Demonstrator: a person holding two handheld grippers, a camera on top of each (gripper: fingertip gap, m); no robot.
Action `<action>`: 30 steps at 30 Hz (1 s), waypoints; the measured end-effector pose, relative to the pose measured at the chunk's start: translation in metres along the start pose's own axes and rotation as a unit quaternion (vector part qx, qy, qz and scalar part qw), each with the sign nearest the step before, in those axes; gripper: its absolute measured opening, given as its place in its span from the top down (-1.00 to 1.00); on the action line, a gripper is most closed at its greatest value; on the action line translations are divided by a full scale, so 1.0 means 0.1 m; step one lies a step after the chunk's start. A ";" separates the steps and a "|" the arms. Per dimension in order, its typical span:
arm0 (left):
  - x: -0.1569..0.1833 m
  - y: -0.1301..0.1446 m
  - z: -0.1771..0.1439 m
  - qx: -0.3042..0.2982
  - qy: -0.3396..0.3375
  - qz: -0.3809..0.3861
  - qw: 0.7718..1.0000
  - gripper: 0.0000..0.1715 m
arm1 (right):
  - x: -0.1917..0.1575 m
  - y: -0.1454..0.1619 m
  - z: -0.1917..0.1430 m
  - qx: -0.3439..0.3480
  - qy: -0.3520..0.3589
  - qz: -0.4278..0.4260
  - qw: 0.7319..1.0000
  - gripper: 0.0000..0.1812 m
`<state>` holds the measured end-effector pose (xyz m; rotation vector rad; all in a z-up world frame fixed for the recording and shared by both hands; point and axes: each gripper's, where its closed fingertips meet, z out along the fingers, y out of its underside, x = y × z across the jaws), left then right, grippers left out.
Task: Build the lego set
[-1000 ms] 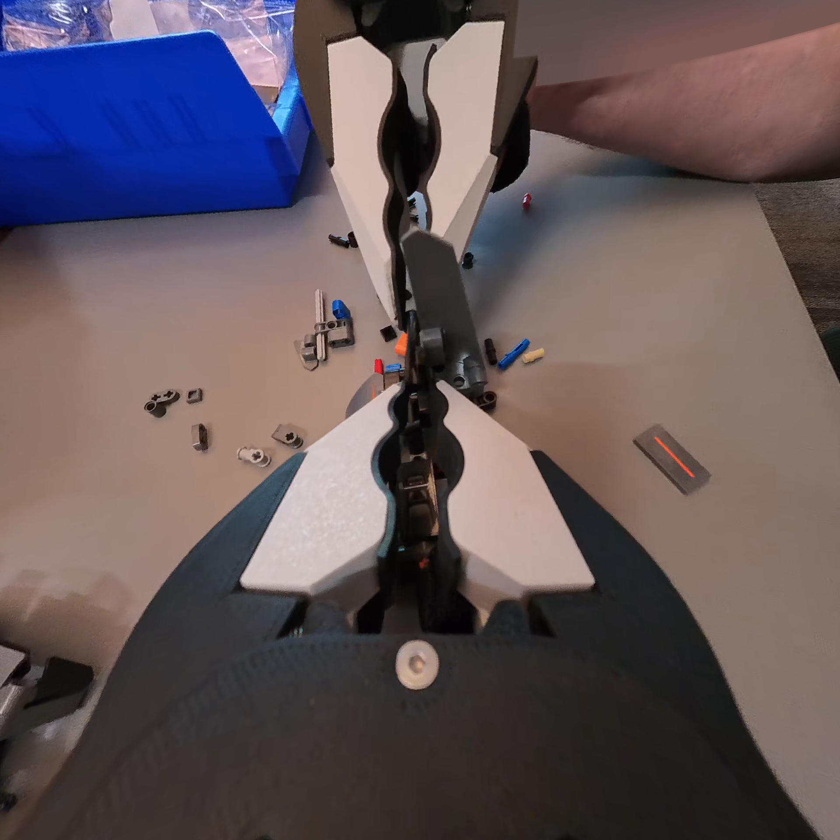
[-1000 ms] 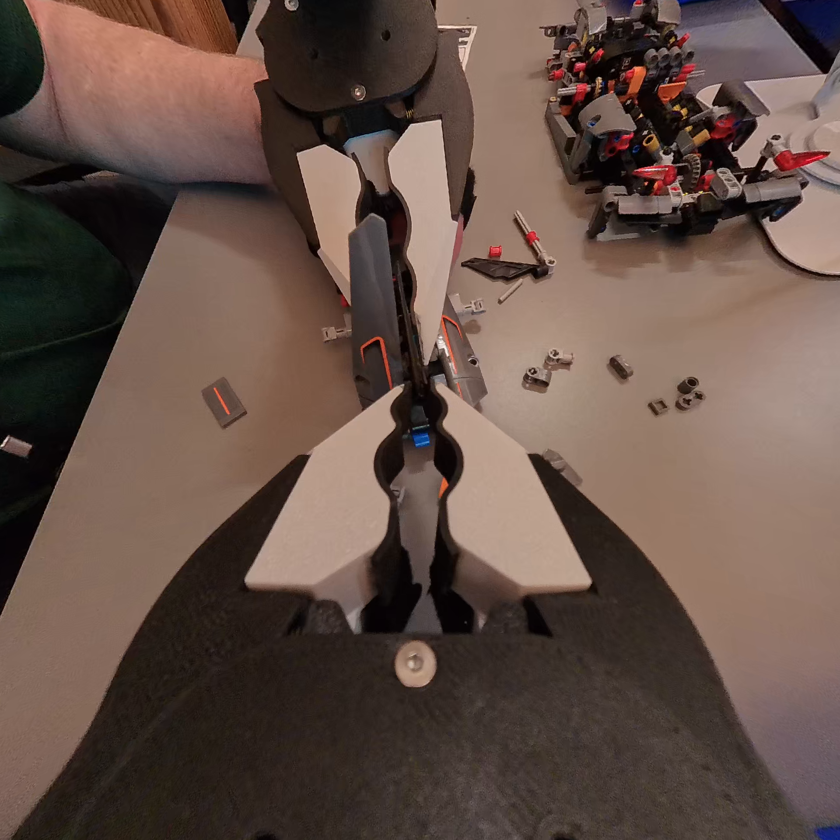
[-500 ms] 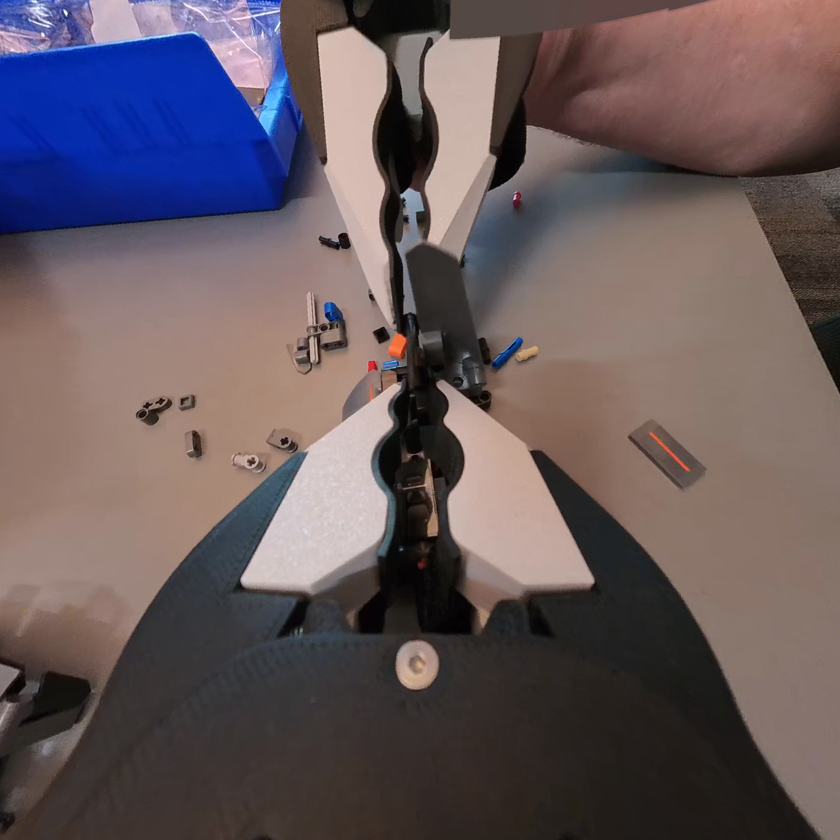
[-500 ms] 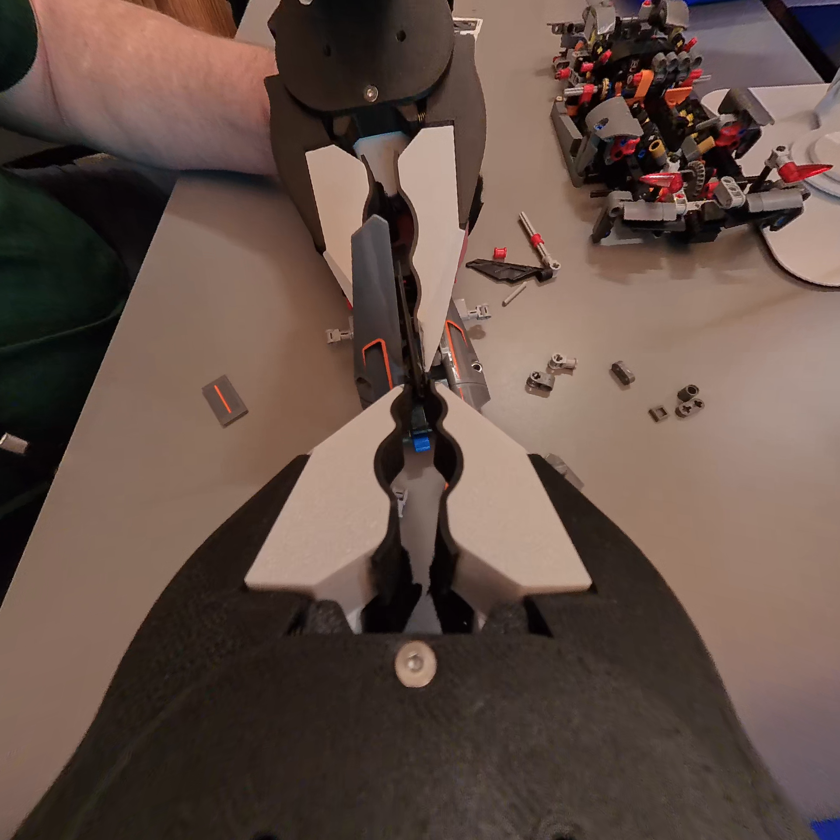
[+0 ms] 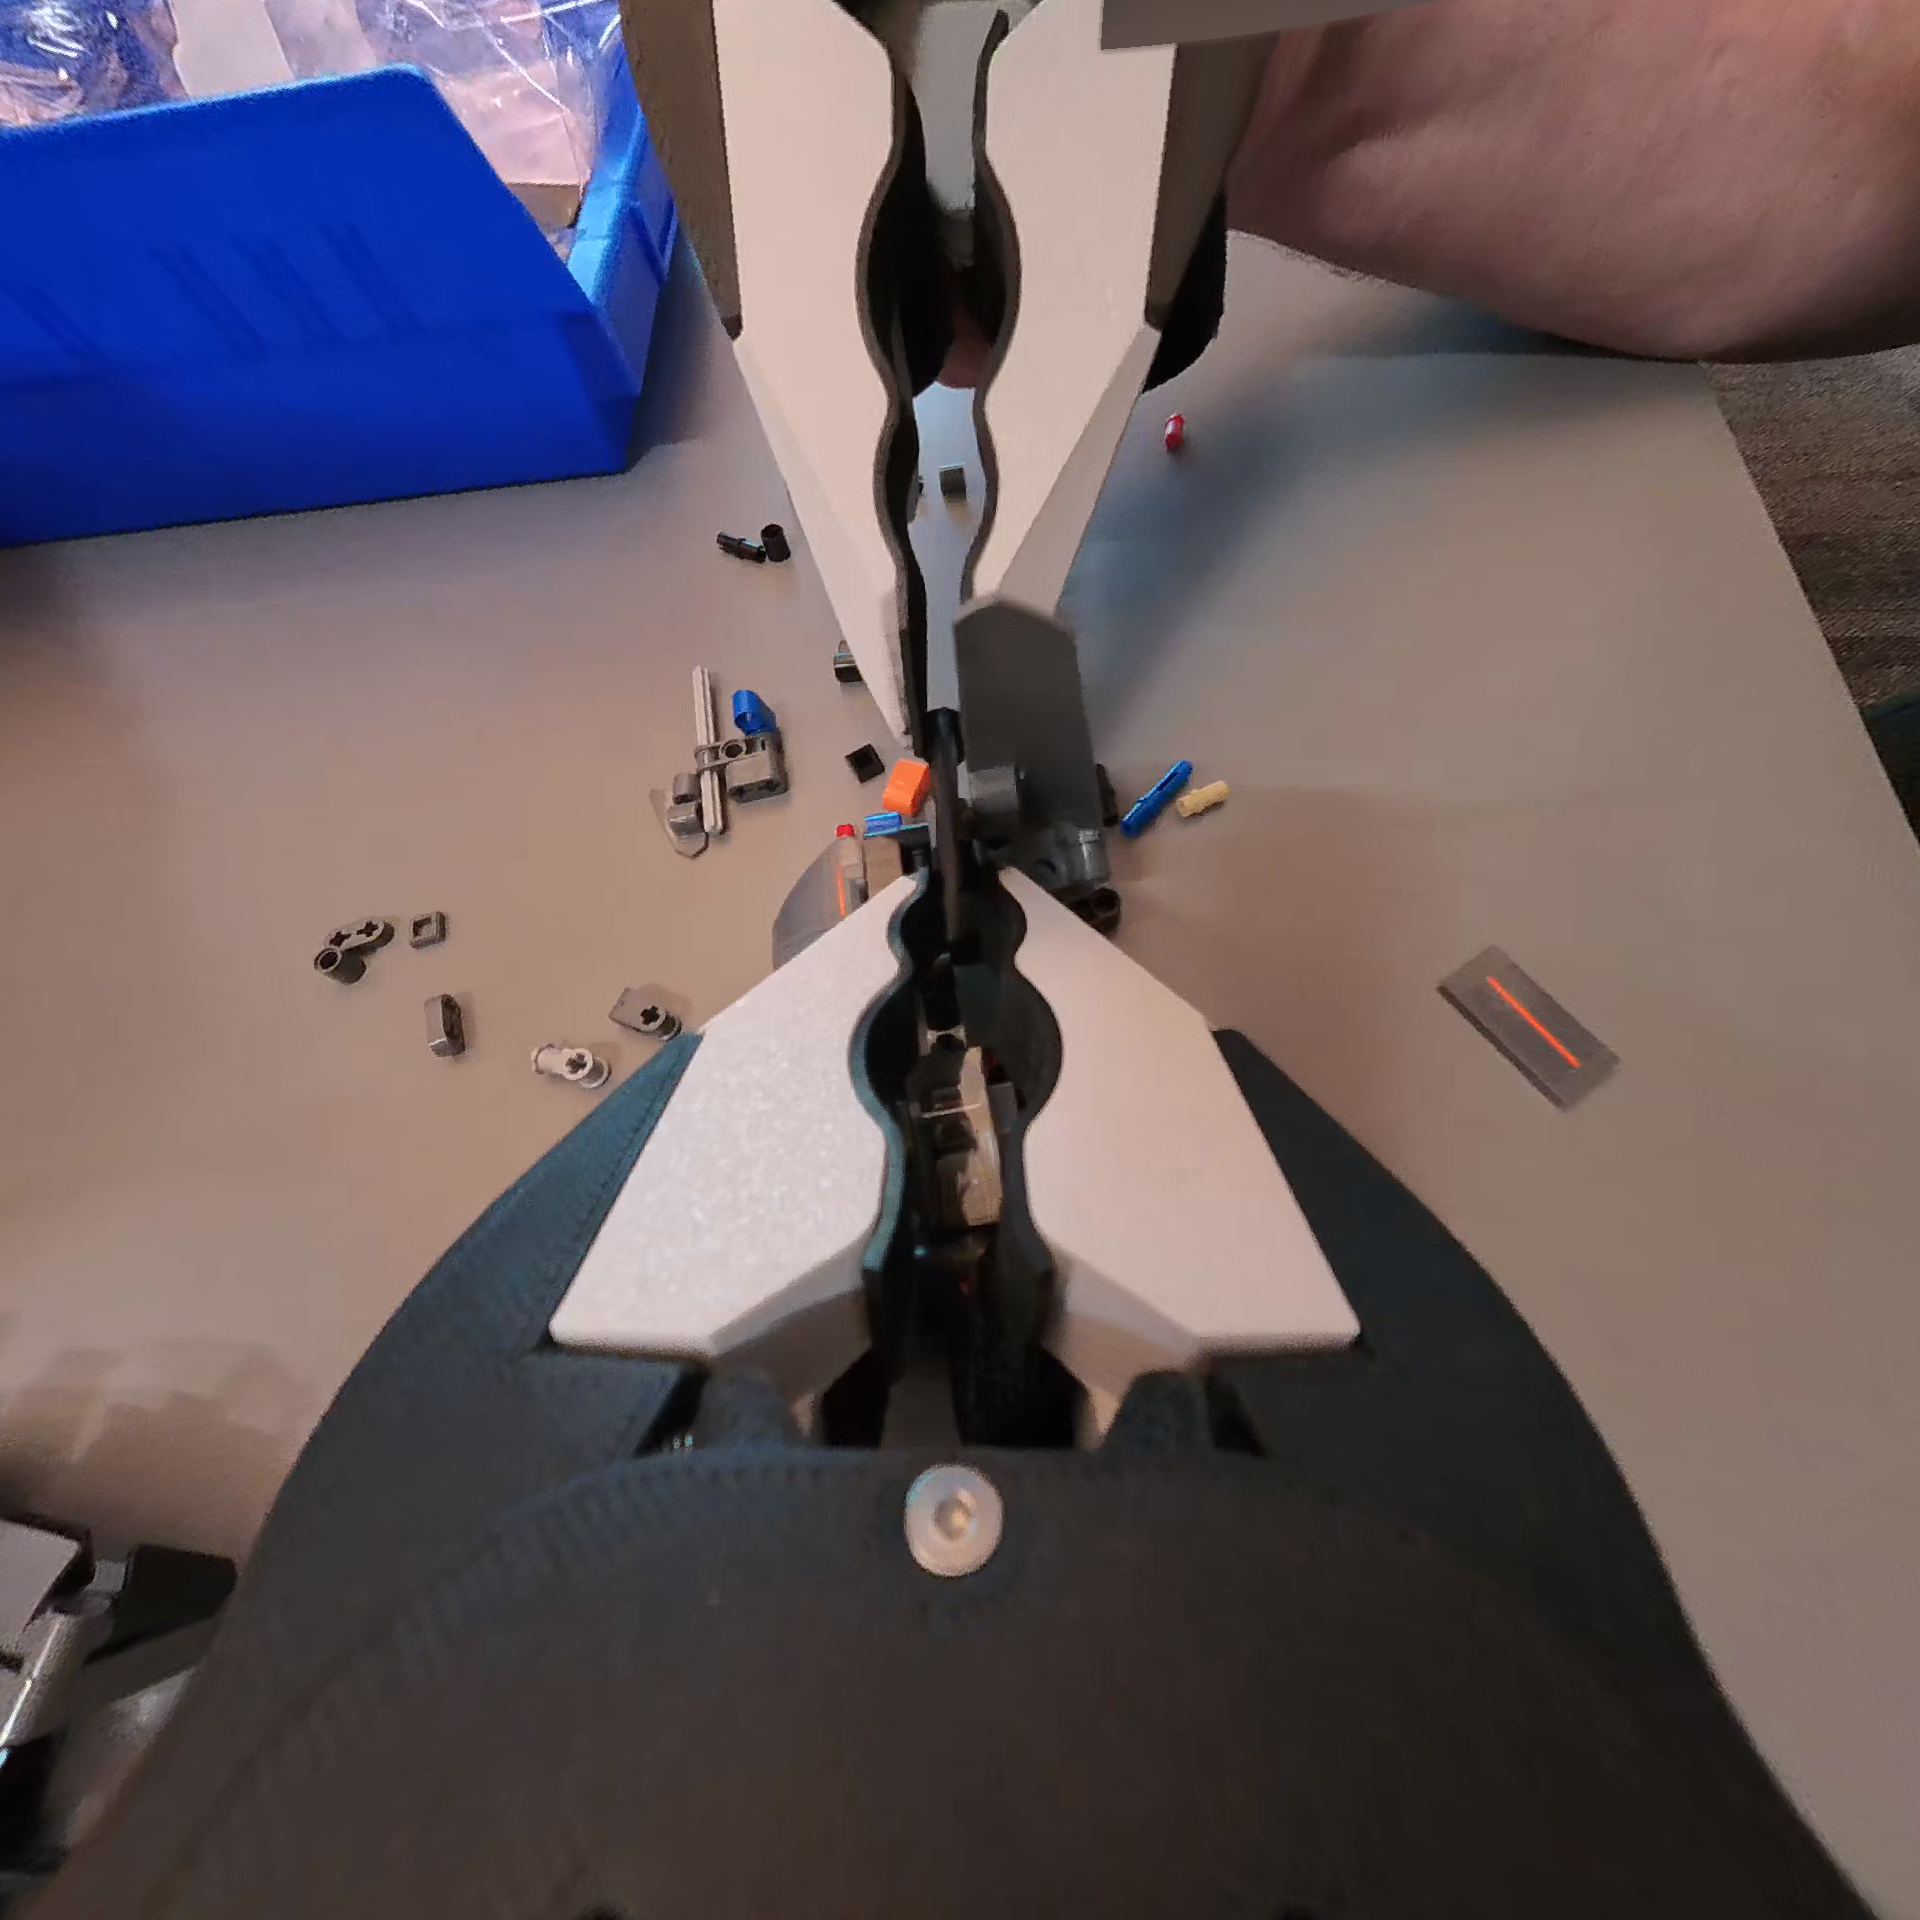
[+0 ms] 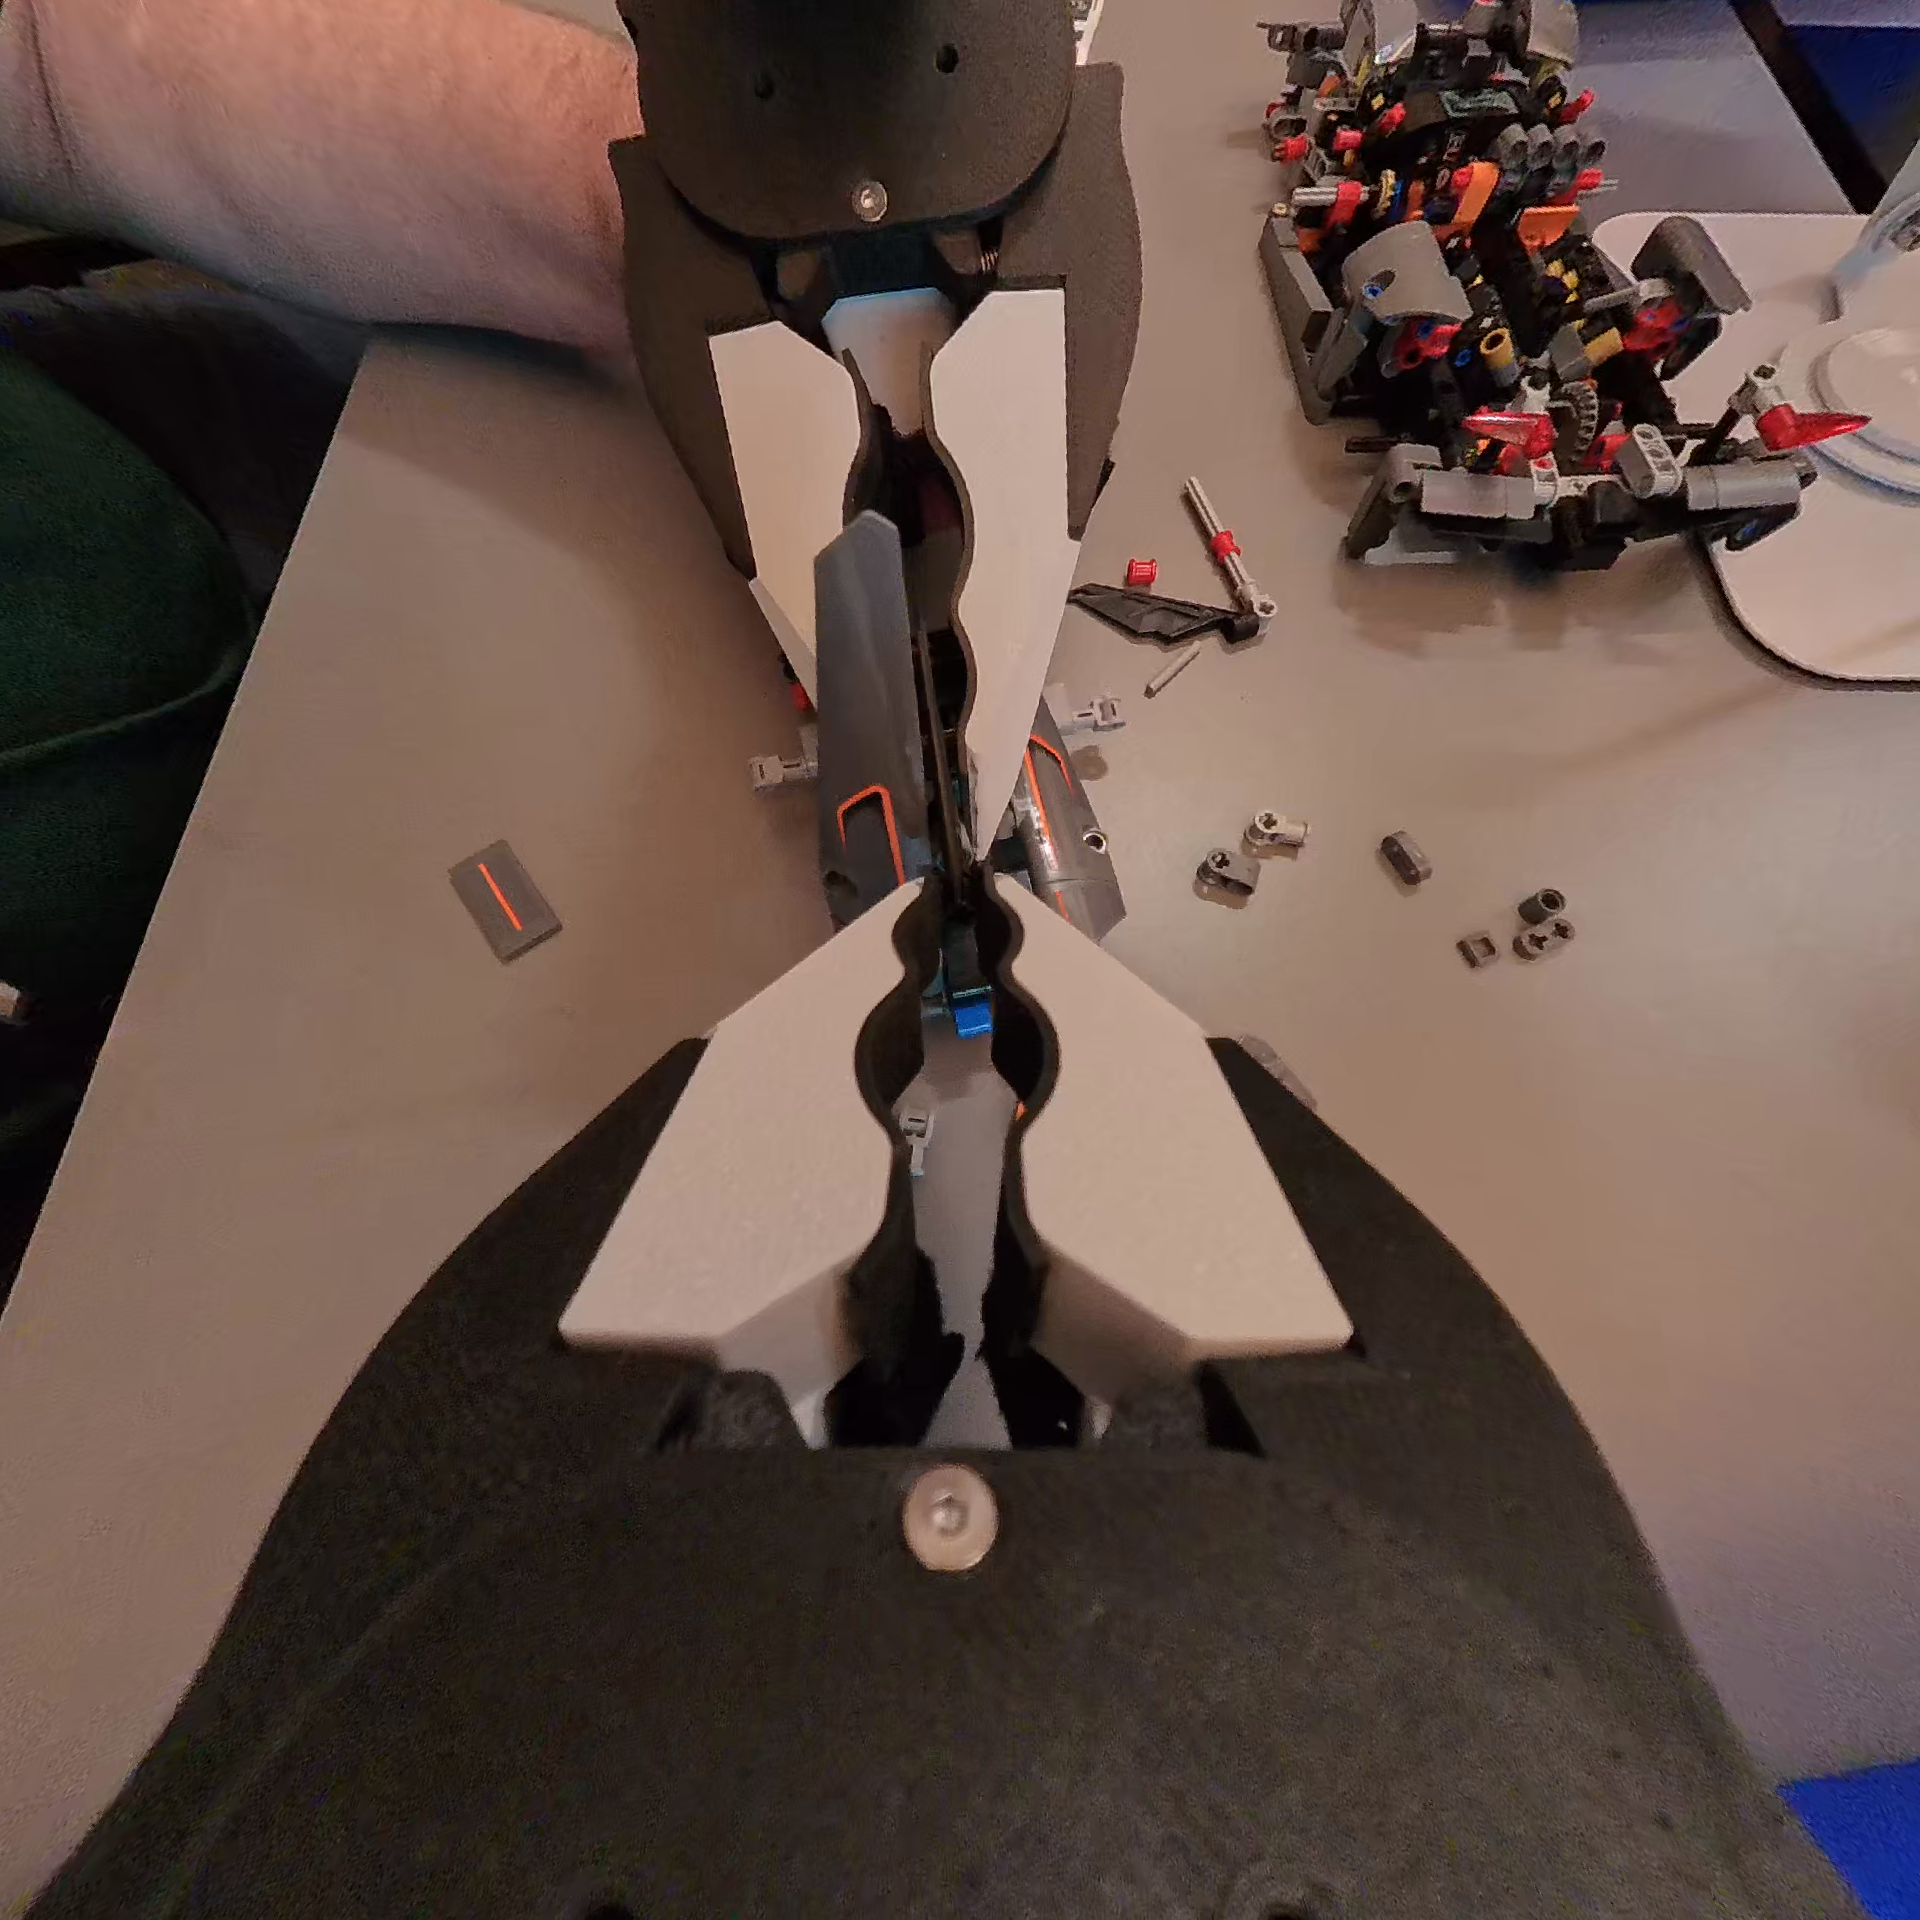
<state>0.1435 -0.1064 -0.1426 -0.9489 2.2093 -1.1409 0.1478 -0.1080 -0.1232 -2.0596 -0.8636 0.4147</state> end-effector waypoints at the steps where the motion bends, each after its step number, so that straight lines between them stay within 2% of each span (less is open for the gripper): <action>1: 0.00 0.01 0.00 -0.003 -0.002 0.003 1.000 0.93 | 0.00 0.00 0.00 -0.004 0.004 -0.002 1.000 0.96; 19: -0.02 0.03 0.02 -0.018 -0.004 0.014 1.000 0.93 | 0.01 0.00 0.02 -0.025 0.026 -0.023 0.999 0.96; 30: -0.03 0.04 0.03 -0.031 -0.021 0.030 0.999 0.93 | 0.03 0.03 0.04 -0.070 0.054 -0.044 0.995 0.97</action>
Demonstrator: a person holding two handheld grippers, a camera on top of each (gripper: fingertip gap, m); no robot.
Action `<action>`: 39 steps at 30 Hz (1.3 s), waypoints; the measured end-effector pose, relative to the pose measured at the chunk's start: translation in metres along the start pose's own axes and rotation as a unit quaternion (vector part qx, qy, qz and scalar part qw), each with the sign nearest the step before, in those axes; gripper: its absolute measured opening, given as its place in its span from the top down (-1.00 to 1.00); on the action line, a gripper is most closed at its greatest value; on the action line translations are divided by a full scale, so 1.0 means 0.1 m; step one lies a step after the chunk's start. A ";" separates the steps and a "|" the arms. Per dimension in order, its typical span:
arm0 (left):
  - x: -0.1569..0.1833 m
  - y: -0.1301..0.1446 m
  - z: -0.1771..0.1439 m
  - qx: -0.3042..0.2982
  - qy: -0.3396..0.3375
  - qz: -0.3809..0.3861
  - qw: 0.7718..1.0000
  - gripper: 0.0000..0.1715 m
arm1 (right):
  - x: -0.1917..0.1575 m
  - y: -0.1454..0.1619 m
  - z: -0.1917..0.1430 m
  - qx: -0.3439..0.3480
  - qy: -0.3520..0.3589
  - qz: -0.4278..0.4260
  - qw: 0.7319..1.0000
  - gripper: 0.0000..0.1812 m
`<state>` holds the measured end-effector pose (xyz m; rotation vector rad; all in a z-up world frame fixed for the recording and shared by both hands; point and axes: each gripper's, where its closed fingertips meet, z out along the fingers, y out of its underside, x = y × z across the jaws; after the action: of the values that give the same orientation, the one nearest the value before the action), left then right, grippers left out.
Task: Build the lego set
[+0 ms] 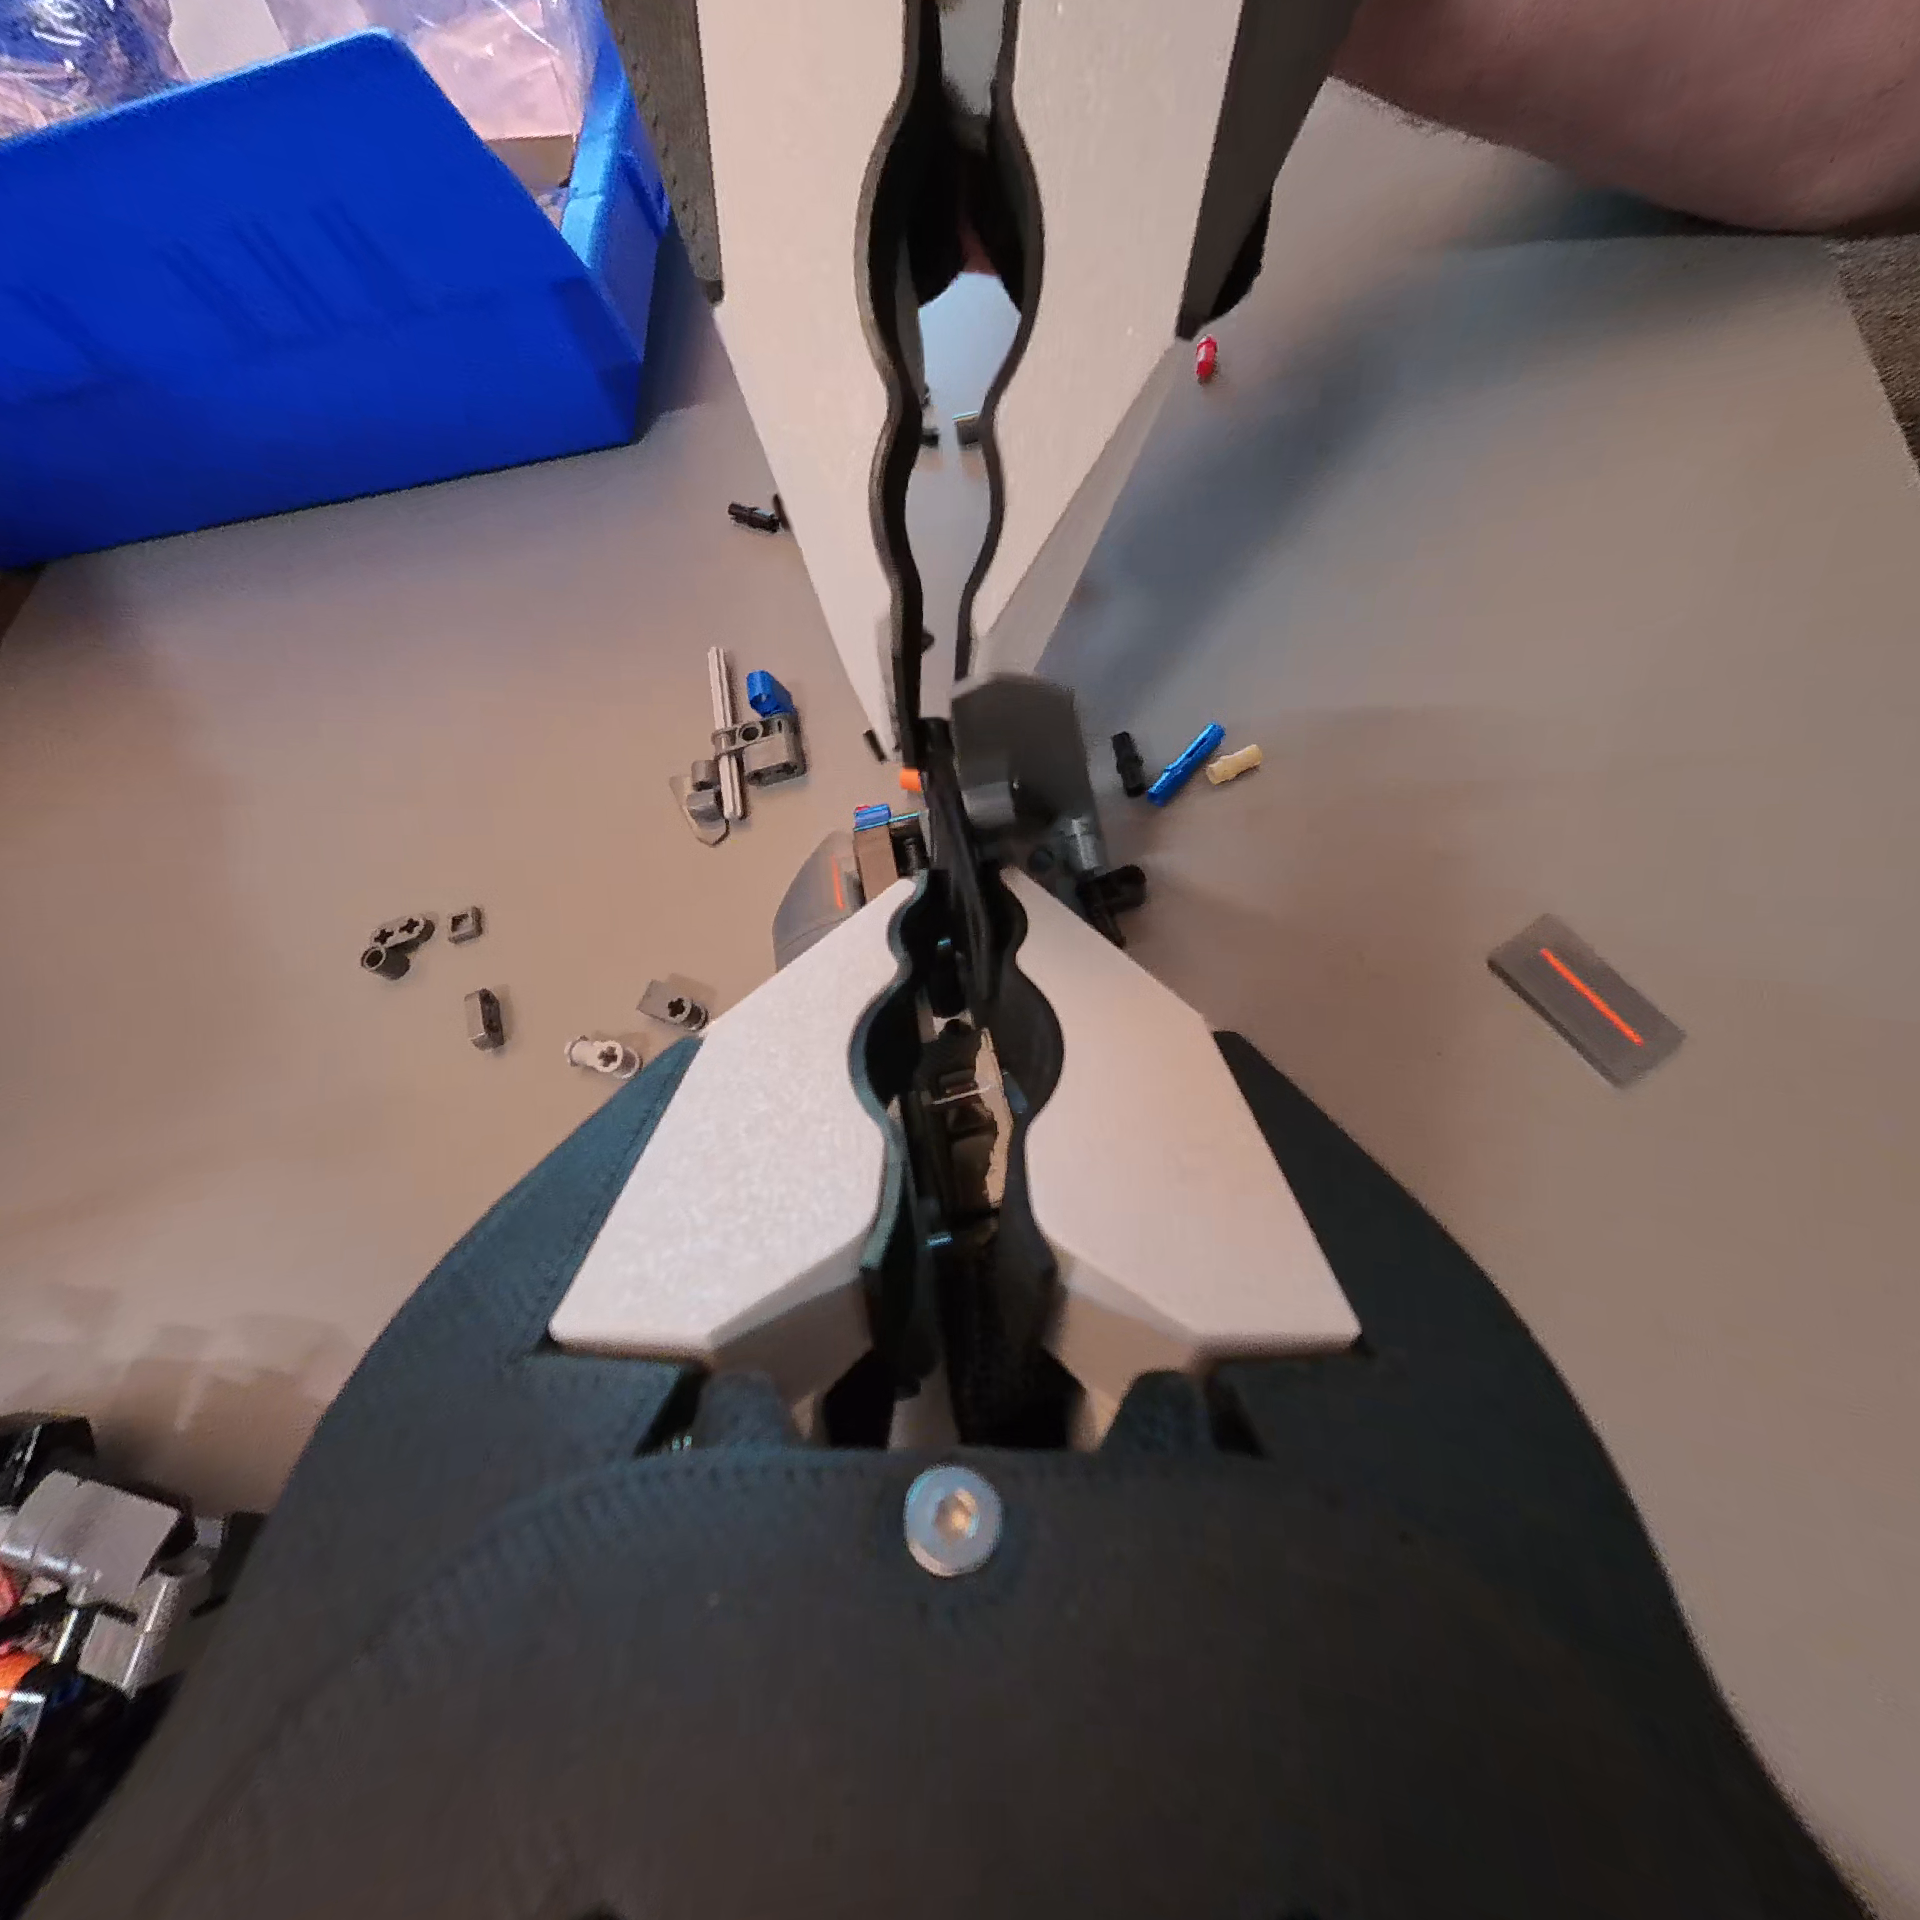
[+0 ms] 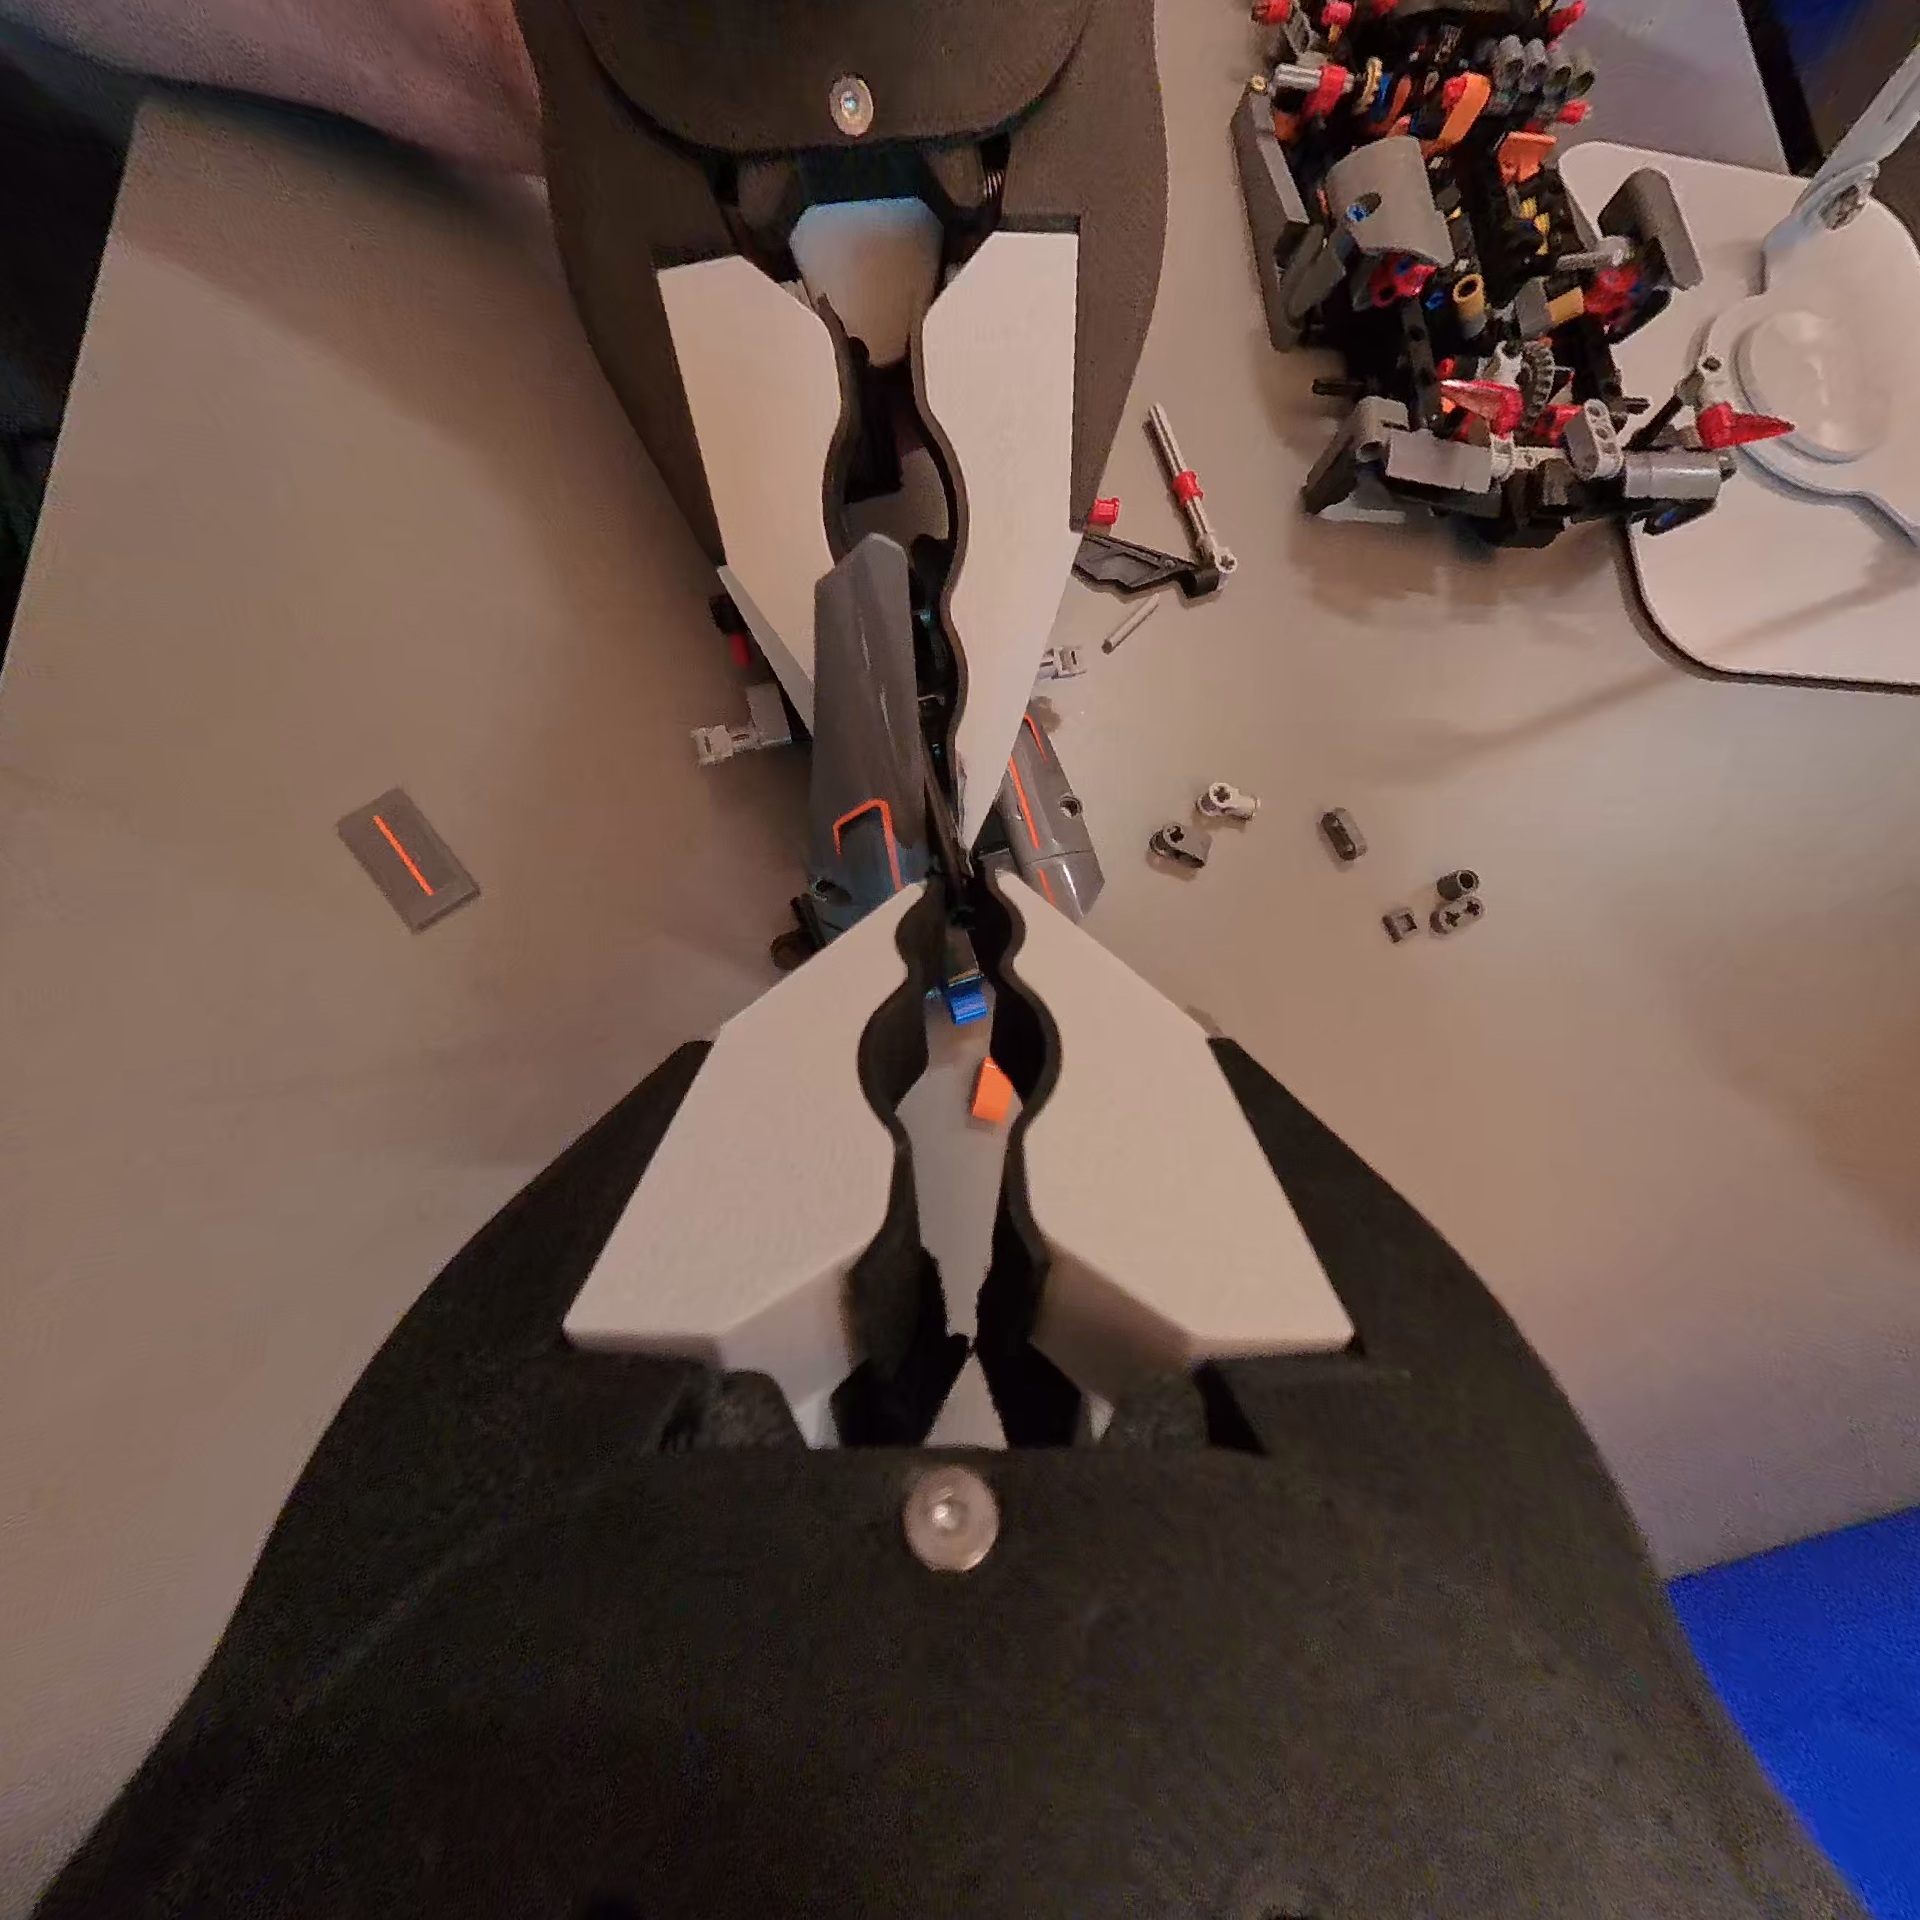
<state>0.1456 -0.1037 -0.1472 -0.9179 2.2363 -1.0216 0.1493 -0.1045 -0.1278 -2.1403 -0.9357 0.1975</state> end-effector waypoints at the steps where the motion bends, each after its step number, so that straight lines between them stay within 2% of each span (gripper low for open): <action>1: 0.00 0.00 0.00 -0.002 0.000 -0.001 1.000 0.93 | 0.00 0.01 0.00 -0.005 0.002 -0.001 1.000 0.97; 15: -0.03 0.01 0.02 -0.018 -0.018 0.014 1.000 0.93 | 0.03 0.02 0.02 -0.035 0.024 -0.034 0.999 0.97; 30: -0.02 0.00 0.04 -0.010 -0.008 0.003 1.000 0.94 | -0.01 -0.03 0.02 0.023 -0.008 0.004 1.000 0.97; 36: -0.03 0.00 0.04 -0.004 -0.006 -0.004 1.000 0.93 | 0.01 -0.05 -0.08 0.057 -0.026 0.036 0.997 0.81; 39: -0.02 0.00 0.04 -0.002 -0.005 -0.005 1.000 0.93 | 0.04 -0.01 -0.14 0.067 -0.030 0.047 0.996 0.82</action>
<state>0.1499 -0.1036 -0.1487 -0.9336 2.2282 -1.0160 0.1568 -0.1095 -0.1168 -2.0657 -0.8310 0.3627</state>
